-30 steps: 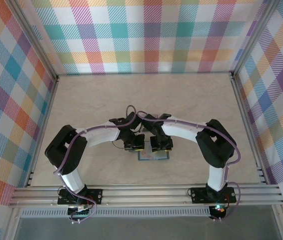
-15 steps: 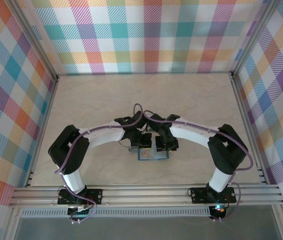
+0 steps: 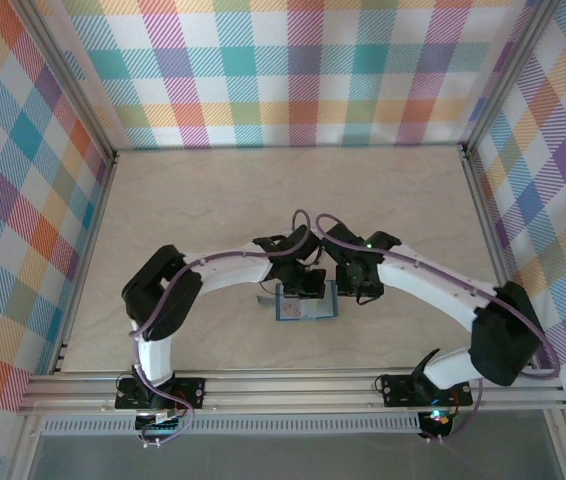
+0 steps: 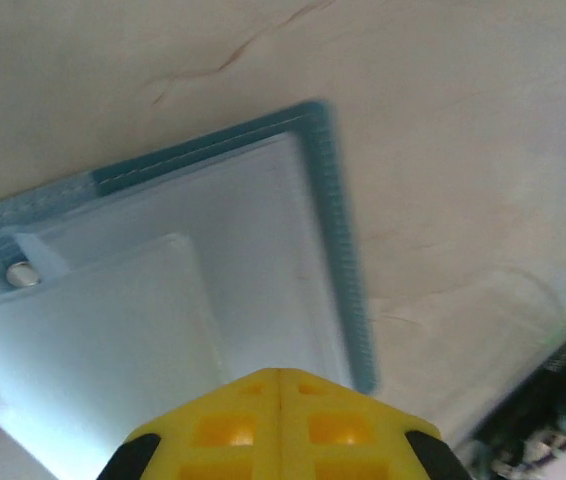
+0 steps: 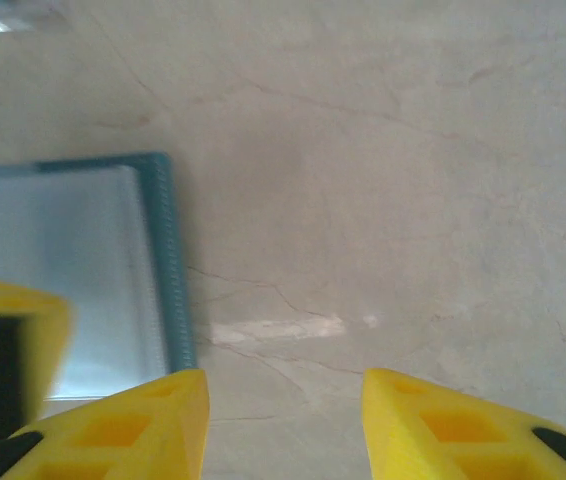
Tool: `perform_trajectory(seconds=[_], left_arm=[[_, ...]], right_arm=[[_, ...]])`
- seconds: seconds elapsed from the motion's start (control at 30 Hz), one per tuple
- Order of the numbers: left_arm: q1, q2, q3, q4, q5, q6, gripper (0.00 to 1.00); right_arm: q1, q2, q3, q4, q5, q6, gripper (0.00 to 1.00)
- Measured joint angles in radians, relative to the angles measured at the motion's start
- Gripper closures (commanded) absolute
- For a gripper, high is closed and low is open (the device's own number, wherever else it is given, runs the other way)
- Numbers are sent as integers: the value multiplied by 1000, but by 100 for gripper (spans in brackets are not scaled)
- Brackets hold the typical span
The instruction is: Take the credit cards out of the card holder
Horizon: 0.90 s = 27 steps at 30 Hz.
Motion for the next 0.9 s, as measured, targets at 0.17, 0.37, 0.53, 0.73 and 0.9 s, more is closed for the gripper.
perform_trajectory(seconds=[0.17,0.37,0.53,0.73,0.9], left_arm=[[-7,50,14,-2,15,-4,98],[-10,61,30,-3,18,-4,98],[-16,60,33,-3,14,-3,98],[-18,5,33,-37,-43,6,98],[-14,-105,1,-44,-86,12,98]], right_arm=[[-1,-59,-24,34,0,15,55],[-3,-63,-64,48,-17,21,55],[-5,-72,-66,67,-33,22,55],[-24,-101,-88,131,-100,25,56],[-38,-111,-125,202,-182,40,58]])
